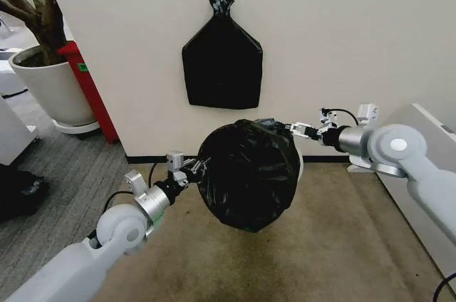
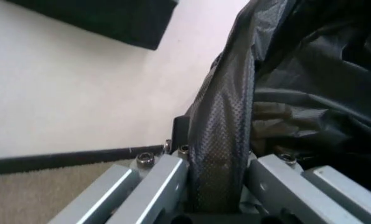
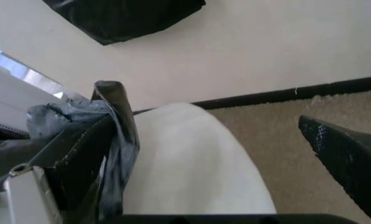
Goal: Place the garbage bag over the trash bin.
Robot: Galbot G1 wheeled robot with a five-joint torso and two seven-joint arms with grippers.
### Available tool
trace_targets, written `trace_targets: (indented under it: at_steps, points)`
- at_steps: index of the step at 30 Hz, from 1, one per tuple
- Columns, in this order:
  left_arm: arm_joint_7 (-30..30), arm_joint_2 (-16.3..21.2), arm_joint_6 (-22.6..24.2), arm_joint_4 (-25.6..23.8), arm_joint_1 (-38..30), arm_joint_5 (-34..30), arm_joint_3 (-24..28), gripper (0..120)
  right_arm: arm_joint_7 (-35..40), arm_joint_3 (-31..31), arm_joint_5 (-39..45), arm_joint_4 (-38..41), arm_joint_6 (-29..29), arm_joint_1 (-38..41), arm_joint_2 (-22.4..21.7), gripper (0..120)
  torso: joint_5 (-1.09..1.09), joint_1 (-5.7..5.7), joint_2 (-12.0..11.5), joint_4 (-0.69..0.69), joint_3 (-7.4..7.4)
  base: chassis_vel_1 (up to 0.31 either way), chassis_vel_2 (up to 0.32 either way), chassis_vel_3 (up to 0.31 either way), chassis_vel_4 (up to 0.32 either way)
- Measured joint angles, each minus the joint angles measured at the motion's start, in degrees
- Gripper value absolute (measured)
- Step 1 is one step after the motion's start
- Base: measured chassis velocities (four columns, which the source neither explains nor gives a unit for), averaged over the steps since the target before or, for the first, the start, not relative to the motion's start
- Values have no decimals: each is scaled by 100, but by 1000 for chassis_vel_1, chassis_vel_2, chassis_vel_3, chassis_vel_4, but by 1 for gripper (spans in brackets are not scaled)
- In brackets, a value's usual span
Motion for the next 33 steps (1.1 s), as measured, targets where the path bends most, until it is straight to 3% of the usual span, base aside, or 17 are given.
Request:
trace_targets:
  at_steps: [13,18,24,26,28,33]
  points:
    - [-58,4,73,-7,37,-315,-56,1,307,187,863,-215,117,-81,27,100,2,0,0,1,0,0,0,0,0]
    - [-817,-70,277,-52,-25,-412,-35,1,472,235,649,-3,346,24,95,100,3,0,0,0,0,0,0,0,0]
    - [-2291,-257,794,-49,-7,-407,145,1,344,161,-253,1326,446,142,97,100,-2,0,0,0,0,0,0,0,0]
    - [-2421,-261,846,-65,-3,-407,161,1,386,98,-365,1474,448,140,113,100,-2,0,0,1,0,0,0,0,0]
    - [-2864,-246,1020,-134,-5,-416,206,1,463,-172,-882,1907,443,106,192,100,-1,0,0,1,0,0,0,0,0]
    - [-3491,-171,1244,-333,-153,-560,291,1,525,-1311,-1932,2432,552,202,422,80,0,0,0,0,0,0,0,0,0]
